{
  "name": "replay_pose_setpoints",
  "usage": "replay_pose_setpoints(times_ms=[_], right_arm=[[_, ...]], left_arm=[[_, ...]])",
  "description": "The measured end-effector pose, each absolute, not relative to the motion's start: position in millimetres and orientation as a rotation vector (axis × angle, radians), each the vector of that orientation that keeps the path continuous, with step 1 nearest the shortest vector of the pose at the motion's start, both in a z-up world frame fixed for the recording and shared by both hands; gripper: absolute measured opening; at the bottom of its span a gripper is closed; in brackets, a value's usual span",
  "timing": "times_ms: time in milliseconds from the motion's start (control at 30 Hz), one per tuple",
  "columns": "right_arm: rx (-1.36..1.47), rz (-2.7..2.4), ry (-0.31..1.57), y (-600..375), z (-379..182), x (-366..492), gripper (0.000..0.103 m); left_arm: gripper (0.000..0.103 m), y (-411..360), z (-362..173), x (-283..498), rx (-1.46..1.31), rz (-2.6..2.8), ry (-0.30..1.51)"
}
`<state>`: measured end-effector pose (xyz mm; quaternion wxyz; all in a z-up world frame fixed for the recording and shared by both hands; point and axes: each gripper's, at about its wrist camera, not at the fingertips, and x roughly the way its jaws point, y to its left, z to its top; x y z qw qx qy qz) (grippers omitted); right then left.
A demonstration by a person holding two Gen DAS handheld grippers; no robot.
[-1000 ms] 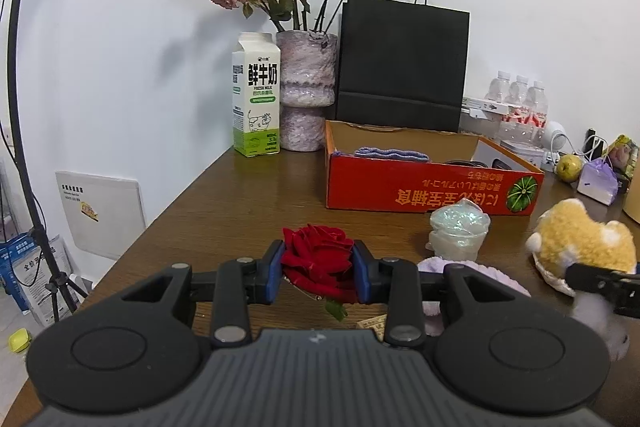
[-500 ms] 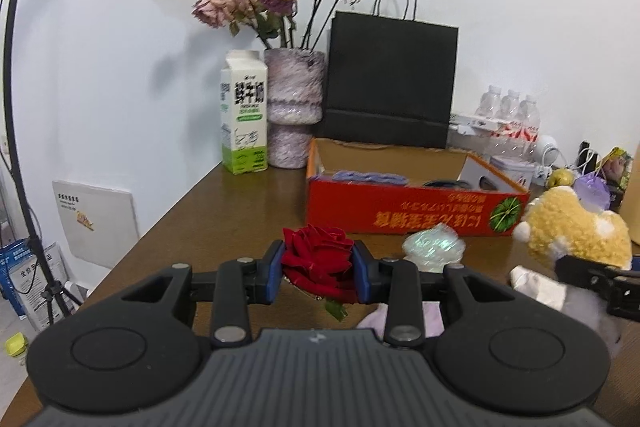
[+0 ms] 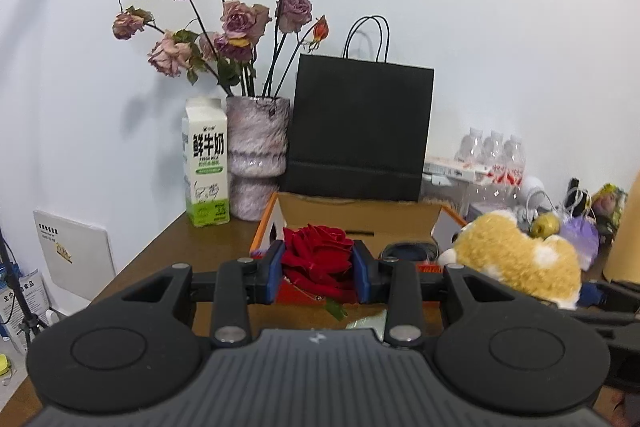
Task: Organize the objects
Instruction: 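Carry the rose with the left gripper and the hamster with the right toward the red box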
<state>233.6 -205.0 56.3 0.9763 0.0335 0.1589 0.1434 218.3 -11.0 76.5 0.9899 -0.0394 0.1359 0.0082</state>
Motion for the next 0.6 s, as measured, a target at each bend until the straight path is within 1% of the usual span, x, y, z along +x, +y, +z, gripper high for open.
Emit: replay_pose_setpoints(times_ms=[333, 600], right_arm=[[0.114, 0.285, 0.291, -200, 71, 291, 0.061], [0.099, 0.273, 0.287, -196, 79, 330, 0.061]], left_arm=[[0.036, -26, 95, 268, -0.13, 0.053, 0.245], [0.036, -32, 102, 313, -0.159, 0.069, 0.235]])
